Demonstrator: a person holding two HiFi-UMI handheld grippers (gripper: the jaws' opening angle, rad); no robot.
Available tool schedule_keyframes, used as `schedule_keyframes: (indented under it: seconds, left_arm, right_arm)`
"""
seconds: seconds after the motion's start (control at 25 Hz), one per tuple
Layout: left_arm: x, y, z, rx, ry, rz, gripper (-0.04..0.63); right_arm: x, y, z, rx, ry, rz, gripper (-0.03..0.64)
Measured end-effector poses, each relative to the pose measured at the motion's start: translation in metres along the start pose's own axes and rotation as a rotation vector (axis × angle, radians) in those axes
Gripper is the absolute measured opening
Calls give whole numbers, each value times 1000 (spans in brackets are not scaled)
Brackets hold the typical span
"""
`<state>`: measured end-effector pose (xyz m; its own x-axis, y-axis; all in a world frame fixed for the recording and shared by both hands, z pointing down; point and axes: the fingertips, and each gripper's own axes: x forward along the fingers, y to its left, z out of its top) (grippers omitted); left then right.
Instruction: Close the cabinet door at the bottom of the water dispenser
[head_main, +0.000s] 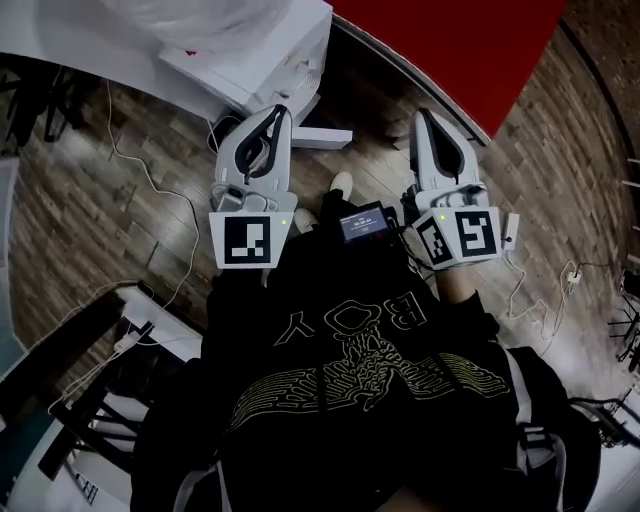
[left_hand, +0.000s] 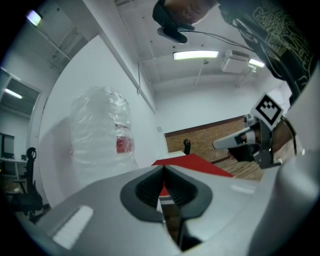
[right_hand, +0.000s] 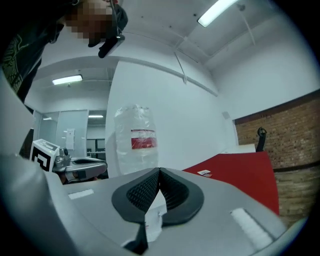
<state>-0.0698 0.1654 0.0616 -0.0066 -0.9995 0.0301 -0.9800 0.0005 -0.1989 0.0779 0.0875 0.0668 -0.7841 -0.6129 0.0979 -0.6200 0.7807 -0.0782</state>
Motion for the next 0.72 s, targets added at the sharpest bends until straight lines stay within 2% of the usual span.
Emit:
schedule_keyframes:
  seconds: [0.2, 0.32, 0.56, 0.72]
  left_arm:
    - [37, 3, -11, -38, 17, -18, 8]
    - [59, 5, -33, -41, 50, -10, 8]
    - [87, -1, -106, -106, 164, -33, 8]
    - [108, -18, -170, -124, 246, -79, 8]
  right_arm:
    - [33, -15, -16, 20, 30, 12, -2]
    - [52, -29, -44, -18, 72, 7, -2]
    - [83, -53, -117, -12, 209, -37, -2]
    - [103, -74, -195, 4, 273, -65, -2]
